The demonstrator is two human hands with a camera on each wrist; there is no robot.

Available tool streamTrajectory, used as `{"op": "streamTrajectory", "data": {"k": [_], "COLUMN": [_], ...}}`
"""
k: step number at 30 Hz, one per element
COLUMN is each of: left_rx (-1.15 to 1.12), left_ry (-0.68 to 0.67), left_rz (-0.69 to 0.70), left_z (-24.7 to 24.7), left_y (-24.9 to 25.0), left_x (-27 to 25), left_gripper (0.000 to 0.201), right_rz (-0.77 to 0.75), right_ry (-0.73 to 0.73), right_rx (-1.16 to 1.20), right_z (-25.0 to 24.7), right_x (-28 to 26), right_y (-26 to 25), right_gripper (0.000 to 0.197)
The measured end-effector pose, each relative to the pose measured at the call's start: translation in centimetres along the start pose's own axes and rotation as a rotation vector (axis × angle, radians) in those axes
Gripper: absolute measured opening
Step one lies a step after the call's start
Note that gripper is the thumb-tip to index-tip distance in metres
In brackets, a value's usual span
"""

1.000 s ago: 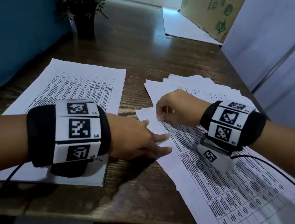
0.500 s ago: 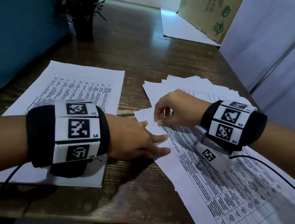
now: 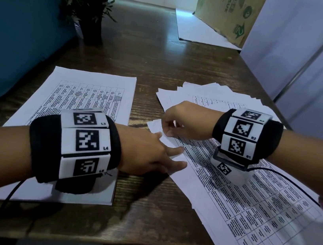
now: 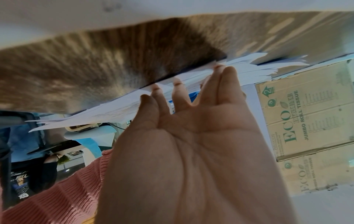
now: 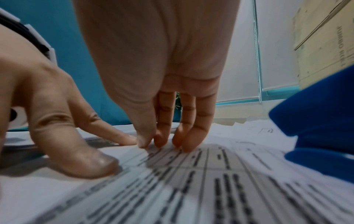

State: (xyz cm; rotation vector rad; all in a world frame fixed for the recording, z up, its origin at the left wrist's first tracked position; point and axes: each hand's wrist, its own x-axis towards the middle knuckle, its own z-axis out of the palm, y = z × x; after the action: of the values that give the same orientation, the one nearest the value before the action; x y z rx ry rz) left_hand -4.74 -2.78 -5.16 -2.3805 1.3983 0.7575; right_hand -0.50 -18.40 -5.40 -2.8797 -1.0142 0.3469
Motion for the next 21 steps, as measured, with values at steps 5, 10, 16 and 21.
{"op": "streamTrajectory", "data": {"k": [5,10,16,21], "left_rx": [0.002,0.007,-0.010,0.020], "left_ry": [0.004,-0.002,0.047,0.011], "left_rz": [-0.001,-0.003,0.033,0.020], "left_z": [-0.1,-0.3,0.0,-0.1], "left_y": [0.1,0.2,-0.2,-0.1], "left_x": [0.0,-0.1,0.0,0.0], "left_gripper": [0.046,0.047,0.045,0.046], "right_rz": [0.000,0.015,-0.047,-0.030], "right_ry": [-0.067,-0.126,-0.145,-0.060], "right_rx": [-0.073,-0.172,-0.350,-0.356], "right_z": [-0.1,-0.1,-0.4,-1.5], "right_x": [0.4,0.7,1.1,1.8], "right_y": [-0.4,-0.6,-2.3,-3.1], "right_gripper": [0.012,0.022,0.012,0.013]}}
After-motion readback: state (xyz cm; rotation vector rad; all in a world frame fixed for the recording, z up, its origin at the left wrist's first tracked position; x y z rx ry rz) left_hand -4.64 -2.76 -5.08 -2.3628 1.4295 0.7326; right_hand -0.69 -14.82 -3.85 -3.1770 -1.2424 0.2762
